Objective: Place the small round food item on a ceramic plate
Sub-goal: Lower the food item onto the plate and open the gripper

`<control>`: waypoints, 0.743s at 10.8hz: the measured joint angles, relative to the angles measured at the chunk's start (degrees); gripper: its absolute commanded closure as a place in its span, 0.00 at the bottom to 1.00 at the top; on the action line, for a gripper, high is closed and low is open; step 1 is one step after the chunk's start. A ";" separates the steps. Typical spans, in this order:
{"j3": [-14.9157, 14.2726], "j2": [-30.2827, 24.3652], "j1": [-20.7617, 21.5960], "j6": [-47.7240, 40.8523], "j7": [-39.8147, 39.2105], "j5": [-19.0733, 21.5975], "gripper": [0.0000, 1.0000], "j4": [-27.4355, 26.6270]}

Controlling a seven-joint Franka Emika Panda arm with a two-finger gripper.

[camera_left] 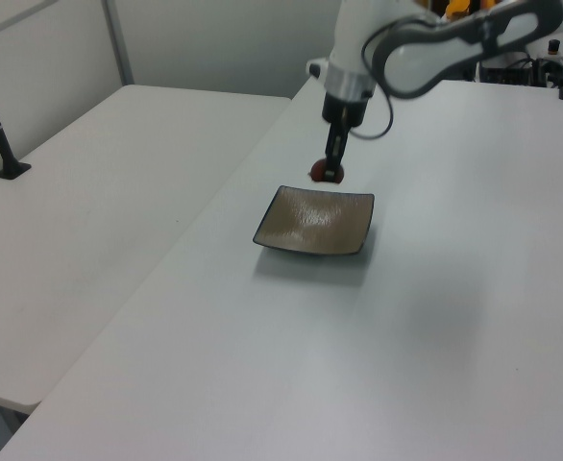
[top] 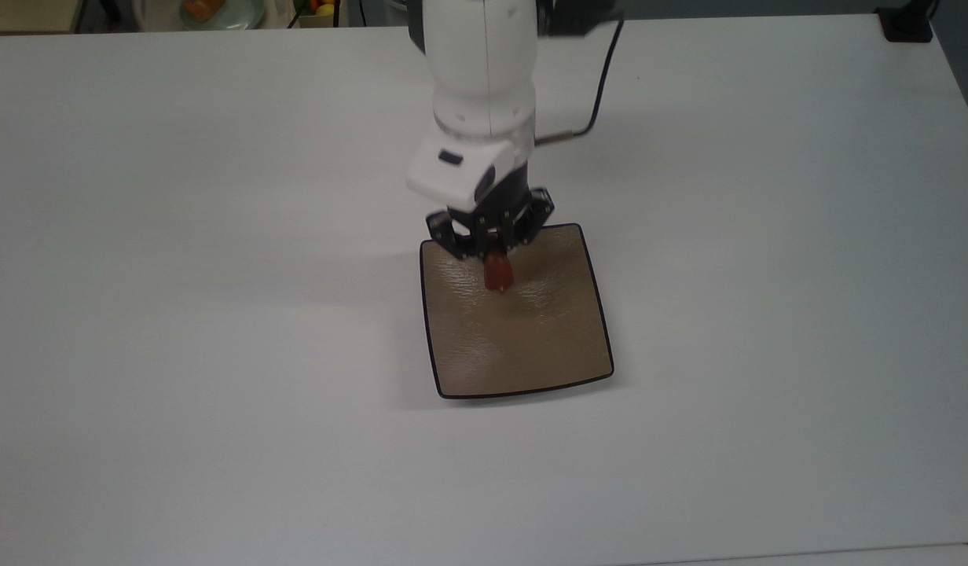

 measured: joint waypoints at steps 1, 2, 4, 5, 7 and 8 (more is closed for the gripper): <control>0.15 1.79 0.10 1.92 0.00 0.00 0.97 0.00; 0.27 3.35 0.12 3.62 0.00 0.00 0.97 0.02; 0.58 5.99 0.43 6.43 0.00 0.00 0.93 0.08; 0.60 6.89 0.81 7.01 0.00 0.00 0.84 0.11; 0.66 8.61 1.14 8.50 0.00 0.00 0.38 0.19; 0.66 9.53 1.37 9.31 0.00 0.00 0.31 0.23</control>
